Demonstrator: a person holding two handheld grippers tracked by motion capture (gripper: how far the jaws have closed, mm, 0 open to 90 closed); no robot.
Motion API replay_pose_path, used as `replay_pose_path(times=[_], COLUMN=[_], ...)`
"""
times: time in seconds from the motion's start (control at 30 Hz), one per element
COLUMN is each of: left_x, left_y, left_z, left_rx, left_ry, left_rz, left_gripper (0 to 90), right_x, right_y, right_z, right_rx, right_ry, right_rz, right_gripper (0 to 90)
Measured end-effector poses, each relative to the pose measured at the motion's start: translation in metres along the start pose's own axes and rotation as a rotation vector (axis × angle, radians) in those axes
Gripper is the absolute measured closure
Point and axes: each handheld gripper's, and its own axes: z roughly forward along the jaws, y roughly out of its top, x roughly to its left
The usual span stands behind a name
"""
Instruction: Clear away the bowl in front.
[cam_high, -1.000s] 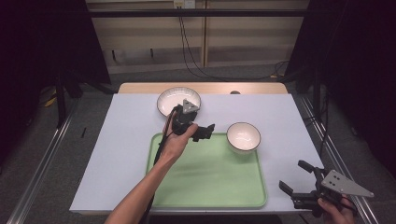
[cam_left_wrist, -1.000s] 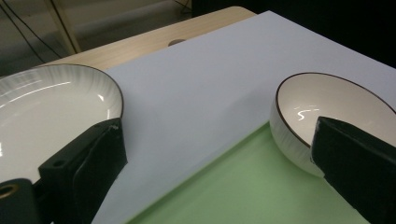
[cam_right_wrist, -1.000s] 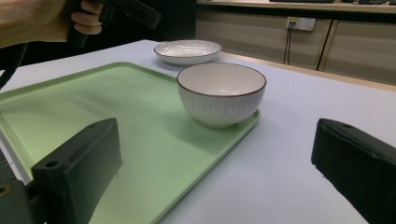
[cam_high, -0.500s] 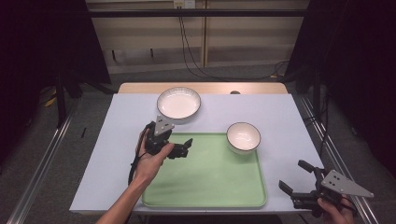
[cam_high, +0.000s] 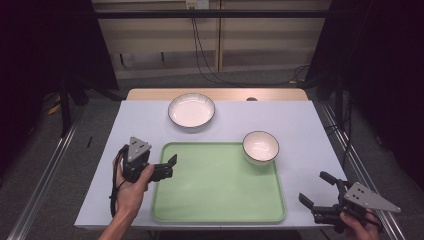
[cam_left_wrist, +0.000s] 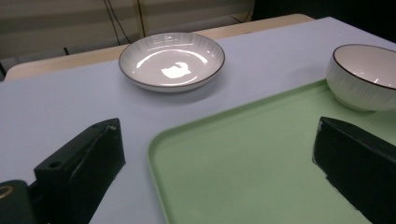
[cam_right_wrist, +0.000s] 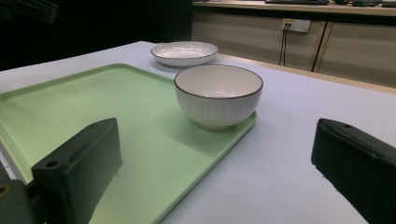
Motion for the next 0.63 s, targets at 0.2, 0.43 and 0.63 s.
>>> replay_pose_path(times=[0.2, 0.43, 0.63], left_x=[0.001, -0.003, -0.001], left_y=[-0.028, -0.052, -0.061], left_z=[-0.015, -0.037, -0.044], left_rx=[-0.012, -0.030, -0.046], left_ry=[0.051, 0.068, 0.020], left_rz=[0.003, -0.002, -0.033], left_gripper=[2.9, 2.0, 2.0], right_x=[0.001, -0.001, -0.002], right_y=[0.000, 0.000, -0.001], right_z=[0.002, 0.002, 0.005], right_rx=[0.007, 0.015, 0.026], right_ry=[0.009, 0.005, -0.009], right_rz=[-0.003, 0.003, 0.002], right_gripper=[1.4, 1.4, 1.4])
